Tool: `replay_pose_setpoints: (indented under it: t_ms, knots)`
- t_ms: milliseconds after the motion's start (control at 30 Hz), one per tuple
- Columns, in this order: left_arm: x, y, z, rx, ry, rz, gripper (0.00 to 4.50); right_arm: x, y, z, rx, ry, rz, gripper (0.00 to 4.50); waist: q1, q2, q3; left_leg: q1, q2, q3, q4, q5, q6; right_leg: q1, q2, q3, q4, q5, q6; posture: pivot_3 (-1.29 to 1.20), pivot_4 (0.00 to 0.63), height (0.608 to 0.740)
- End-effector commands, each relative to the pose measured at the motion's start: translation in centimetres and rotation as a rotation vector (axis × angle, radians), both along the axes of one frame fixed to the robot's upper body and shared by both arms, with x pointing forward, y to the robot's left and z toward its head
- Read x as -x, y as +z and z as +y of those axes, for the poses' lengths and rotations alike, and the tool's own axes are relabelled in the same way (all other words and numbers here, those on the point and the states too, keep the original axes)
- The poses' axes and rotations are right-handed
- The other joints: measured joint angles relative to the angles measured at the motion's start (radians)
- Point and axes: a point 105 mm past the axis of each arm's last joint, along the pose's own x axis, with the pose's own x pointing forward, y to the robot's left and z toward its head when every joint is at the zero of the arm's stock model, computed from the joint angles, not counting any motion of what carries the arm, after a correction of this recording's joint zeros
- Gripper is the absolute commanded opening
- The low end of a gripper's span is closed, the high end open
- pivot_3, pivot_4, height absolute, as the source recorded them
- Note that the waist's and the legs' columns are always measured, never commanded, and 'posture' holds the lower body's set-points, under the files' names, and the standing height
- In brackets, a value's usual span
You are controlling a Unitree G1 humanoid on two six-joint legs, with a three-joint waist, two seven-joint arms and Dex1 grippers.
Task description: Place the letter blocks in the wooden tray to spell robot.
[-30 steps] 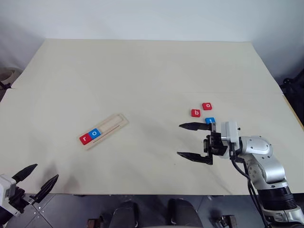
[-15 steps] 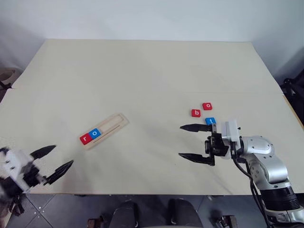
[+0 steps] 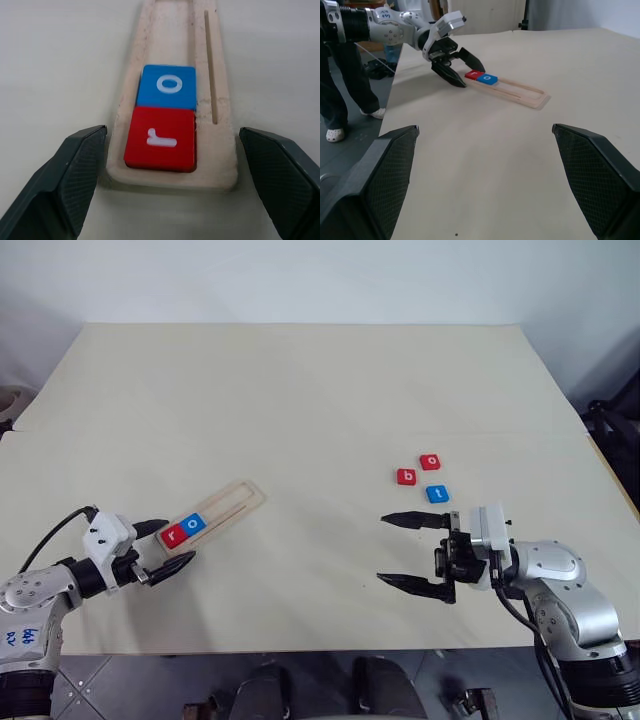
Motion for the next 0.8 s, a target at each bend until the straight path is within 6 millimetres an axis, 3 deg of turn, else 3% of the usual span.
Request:
replay_pose_setpoints:
  t_ms: [33, 367, 500, 533, 667, 800]
  knots:
    - [-0.5, 0.6, 1.2, -0.039, 0.021, -0.013, 4.5, 0.5, 1.0, -0.1, -0.014, 0.0, -0.039, 4.48, 0.0, 0.0, 0.0, 0.0, 0.0, 0.0, 0.0, 0.0, 0.0, 0.0, 0.0, 0.0, 0.0, 0.0, 0.0, 0.0, 0.15, 0.74]
    - [-0.7, -1.3, 0.3, -0.037, -0.091, 0.1, 4.5, 0.1, 1.3, 0.0, -0.02, -0.012, -0.048, 4.48, 0.004, 0.0, 0.0, 0.0, -0.001, 0.0, 0.001, 0.0, 0.0, 0.0, 0.0, 0.0, 0.001, 0.0, 0.0, 0.0, 0.15, 0.74]
    - [-0.7, -1.6, 0.4, -0.038, -0.116, 0.128, 3.63, 0.1, 1.3, 0.1, -0.019, -0.013, -0.048, 4.5, 0.005, 0.0, 0.0, 0.0, -0.001, 0.001, 0.001, 0.0, 0.0, 0.0, 0.0, 0.0, 0.001, 0.0, 0.0, 0.0, 0.15, 0.74]
    - [-0.8, -1.6, 0.5, -0.044, -0.11, 0.125, 3.4, 0.1, 1.3, 0.1, -0.019, -0.014, -0.048, 4.5, 0.006, 0.0, 0.0, 0.0, -0.001, 0.001, 0.001, 0.0, 0.0, 0.0, 0.0, 0.0, 0.001, 0.0, 0.0, 0.0, 0.15, 0.74]
    - [-1.0, -1.4, 0.3, -0.037, -0.118, 0.107, 3.39, 0.1, 1.3, 0.1, -0.021, -0.02, -0.048, 4.5, 0.01, 0.0, 0.0, 0.001, -0.001, 0.001, 0.001, 0.0, 0.0, 0.0, 0.0, 0.0, 0.001, 0.0, 0.0, 0.0, 0.15, 0.74]
    - [-1.7, 0.6, -2.0, -0.024, -0.196, -0.001, 3.39, 0.3, 1.2, -0.4, -0.01, -0.038, -0.042, 4.5, 0.02, 0.0, 0.0, 0.0, -0.001, 0.001, 0.001, 0.0, 0.0, 0.0, 0.0, 0.0, 0.001, 0.0, 0.0, 0.0, 0.15, 0.74]
